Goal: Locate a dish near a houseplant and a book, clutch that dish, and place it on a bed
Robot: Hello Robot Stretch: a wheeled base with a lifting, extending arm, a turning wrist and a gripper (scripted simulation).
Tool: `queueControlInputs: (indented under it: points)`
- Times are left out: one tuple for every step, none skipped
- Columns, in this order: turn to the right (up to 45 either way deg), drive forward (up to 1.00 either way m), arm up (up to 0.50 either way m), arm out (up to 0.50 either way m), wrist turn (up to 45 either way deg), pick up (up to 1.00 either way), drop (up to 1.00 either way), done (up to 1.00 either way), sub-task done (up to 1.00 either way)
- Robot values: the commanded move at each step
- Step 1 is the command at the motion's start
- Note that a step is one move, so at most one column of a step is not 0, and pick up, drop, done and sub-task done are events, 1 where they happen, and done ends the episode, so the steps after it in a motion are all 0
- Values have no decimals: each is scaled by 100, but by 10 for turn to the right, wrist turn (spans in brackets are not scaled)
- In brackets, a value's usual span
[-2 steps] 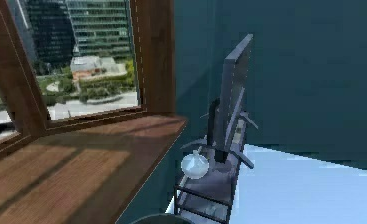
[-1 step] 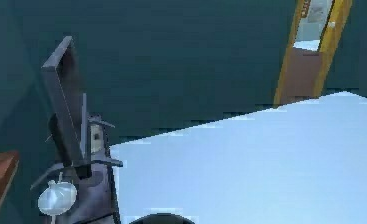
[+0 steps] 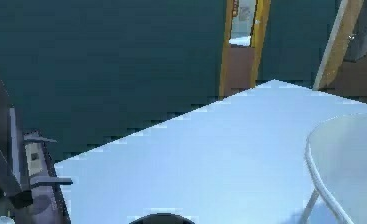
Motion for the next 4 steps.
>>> queueControlInputs:
  points:
    - [0,20,0,0,0,0,0,0,0]
    - [90,0,0,0,0,0,0,0,0]
    - [0,95,0,0,0,0,0,0,0]
    - [420,0,0,0,0,0,0,0,0]
